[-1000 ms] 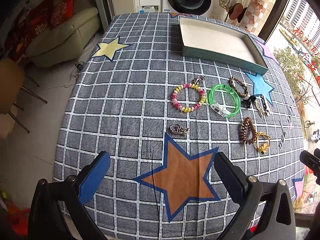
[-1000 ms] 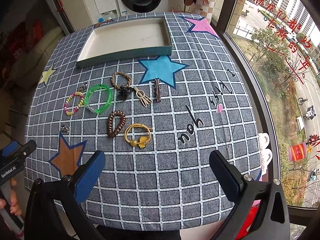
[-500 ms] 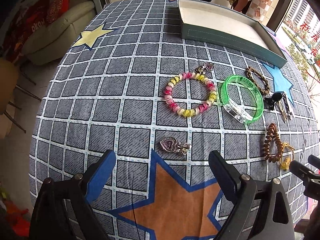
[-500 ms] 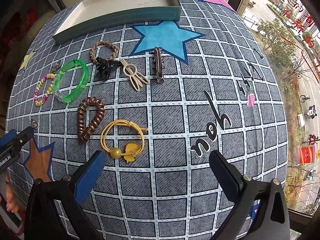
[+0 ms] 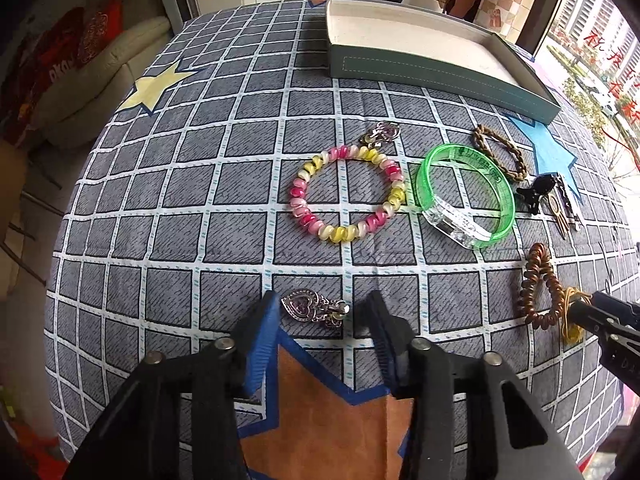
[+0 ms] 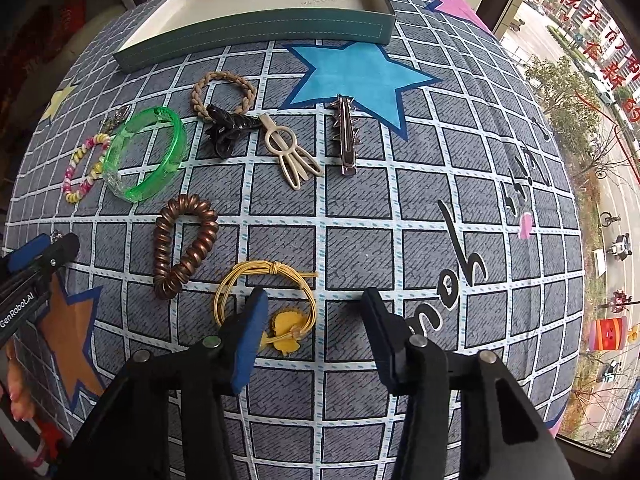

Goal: Organize jewelry
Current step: 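Grasp the silver heart pendant with the left tool while the right tool grasps the yellow hair tie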

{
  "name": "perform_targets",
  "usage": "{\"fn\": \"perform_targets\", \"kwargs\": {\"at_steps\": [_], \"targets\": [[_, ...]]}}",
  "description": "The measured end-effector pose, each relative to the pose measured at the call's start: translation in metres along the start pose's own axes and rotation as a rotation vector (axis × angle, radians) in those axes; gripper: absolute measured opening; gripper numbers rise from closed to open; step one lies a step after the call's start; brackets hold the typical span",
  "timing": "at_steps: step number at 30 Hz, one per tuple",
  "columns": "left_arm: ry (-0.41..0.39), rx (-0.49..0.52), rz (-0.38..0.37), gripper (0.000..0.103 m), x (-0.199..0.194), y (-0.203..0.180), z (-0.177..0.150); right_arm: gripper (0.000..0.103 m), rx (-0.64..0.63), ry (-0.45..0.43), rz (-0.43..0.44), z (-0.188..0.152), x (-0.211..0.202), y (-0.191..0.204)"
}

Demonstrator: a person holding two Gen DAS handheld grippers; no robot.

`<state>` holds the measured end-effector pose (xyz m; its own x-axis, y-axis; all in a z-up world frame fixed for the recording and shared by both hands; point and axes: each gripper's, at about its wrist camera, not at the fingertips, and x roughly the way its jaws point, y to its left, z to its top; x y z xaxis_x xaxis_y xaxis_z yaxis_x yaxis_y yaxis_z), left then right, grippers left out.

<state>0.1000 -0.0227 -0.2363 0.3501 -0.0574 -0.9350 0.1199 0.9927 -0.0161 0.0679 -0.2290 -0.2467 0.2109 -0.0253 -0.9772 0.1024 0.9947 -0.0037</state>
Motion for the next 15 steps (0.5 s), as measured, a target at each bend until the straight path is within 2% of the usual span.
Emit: {"fn": "perform_targets", "kwargs": {"at_steps": [1,2,3,4,6,15], "targets": [[0.007,0.010,-0.012,0.045,0.000,-0.002,0.001,0.034,-0.005,-0.002,0.004,-0.002,-0.003,-0.002],[0.008,0.014,-0.024,0.045,0.000,-0.003,0.001,0.018,-0.012,0.000,0.007,-0.002,-0.004,-0.002],[0.011,0.016,-0.040,0.045,-0.001,-0.003,0.000,0.008,-0.016,0.004,0.014,-0.003,-0.006,-0.003],[0.011,0.017,-0.048,0.043,-0.002,-0.003,0.000,0.008,-0.014,0.009,0.023,-0.002,-0.008,-0.006],[0.009,0.023,-0.067,0.029,-0.006,-0.001,0.003,0.006,-0.004,0.013,0.051,-0.001,-0.010,-0.008],[-0.022,0.001,-0.117,0.029,-0.034,0.008,0.017,0.006,0.045,-0.044,0.157,0.010,-0.046,-0.032]]}}
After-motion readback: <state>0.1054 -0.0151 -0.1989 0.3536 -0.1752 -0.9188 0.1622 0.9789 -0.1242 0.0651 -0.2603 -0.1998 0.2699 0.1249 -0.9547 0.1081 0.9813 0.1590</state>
